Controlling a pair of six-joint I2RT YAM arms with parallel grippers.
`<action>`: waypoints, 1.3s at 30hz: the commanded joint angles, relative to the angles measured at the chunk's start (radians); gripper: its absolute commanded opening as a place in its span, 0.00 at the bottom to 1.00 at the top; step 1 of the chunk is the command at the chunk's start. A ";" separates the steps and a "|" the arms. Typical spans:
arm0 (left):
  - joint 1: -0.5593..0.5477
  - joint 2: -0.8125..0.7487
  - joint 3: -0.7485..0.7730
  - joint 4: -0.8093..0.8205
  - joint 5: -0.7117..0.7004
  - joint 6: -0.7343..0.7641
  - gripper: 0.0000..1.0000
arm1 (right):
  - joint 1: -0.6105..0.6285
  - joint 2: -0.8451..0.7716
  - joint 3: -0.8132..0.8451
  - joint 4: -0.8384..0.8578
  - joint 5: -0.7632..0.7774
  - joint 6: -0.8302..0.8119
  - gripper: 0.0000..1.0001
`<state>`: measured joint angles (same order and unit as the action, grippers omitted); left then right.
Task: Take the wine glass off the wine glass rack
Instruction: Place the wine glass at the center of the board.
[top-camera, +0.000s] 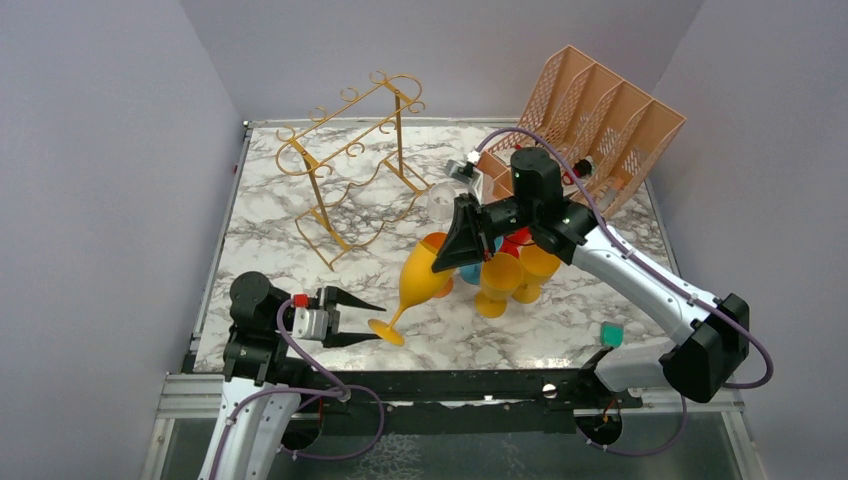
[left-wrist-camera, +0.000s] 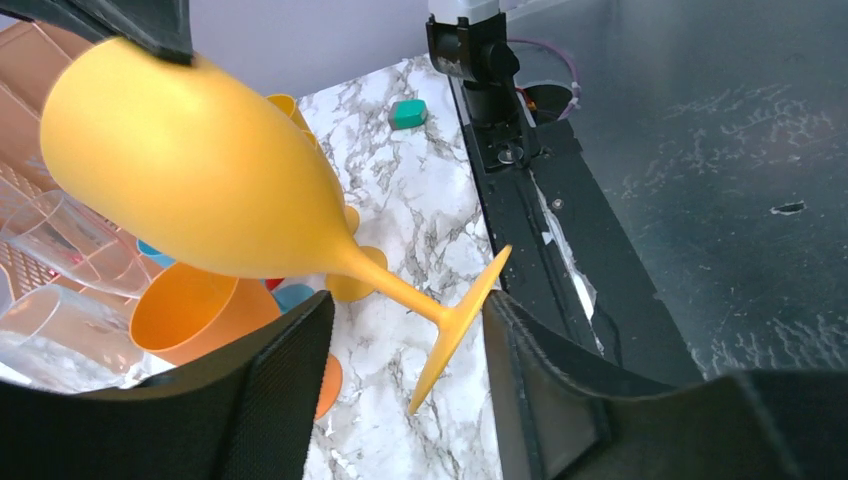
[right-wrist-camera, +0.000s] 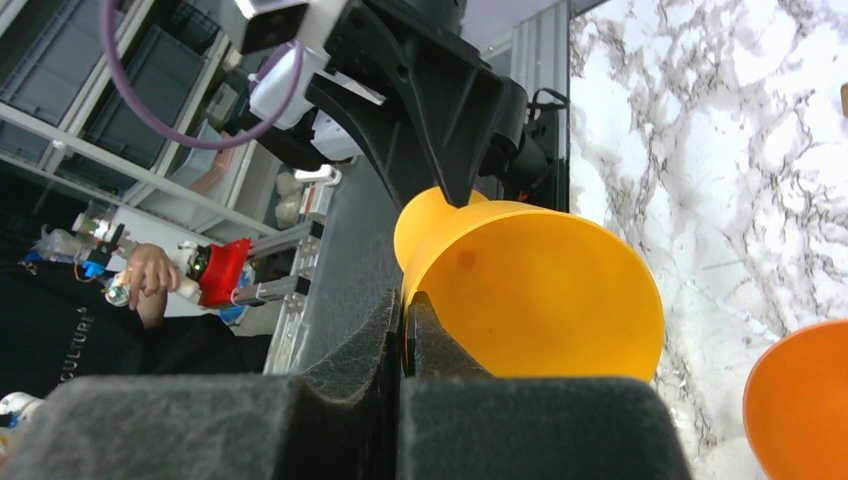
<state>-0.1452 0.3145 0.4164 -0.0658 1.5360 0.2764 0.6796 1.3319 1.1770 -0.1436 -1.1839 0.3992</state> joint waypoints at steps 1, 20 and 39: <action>0.005 -0.043 0.051 -0.021 -0.028 -0.047 0.65 | 0.022 -0.032 -0.018 -0.092 0.086 -0.060 0.01; 0.006 -0.230 0.052 -0.049 -0.788 -0.489 0.99 | 0.305 -0.211 -0.151 -0.321 0.856 -0.100 0.01; 0.006 -0.241 0.088 -0.285 -1.378 -0.673 0.99 | 0.494 -0.217 -0.202 -0.430 1.329 -0.159 0.01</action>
<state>-0.1444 0.0830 0.4721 -0.3008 0.2977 -0.3752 1.1240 1.0878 0.9794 -0.5667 0.0170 0.2703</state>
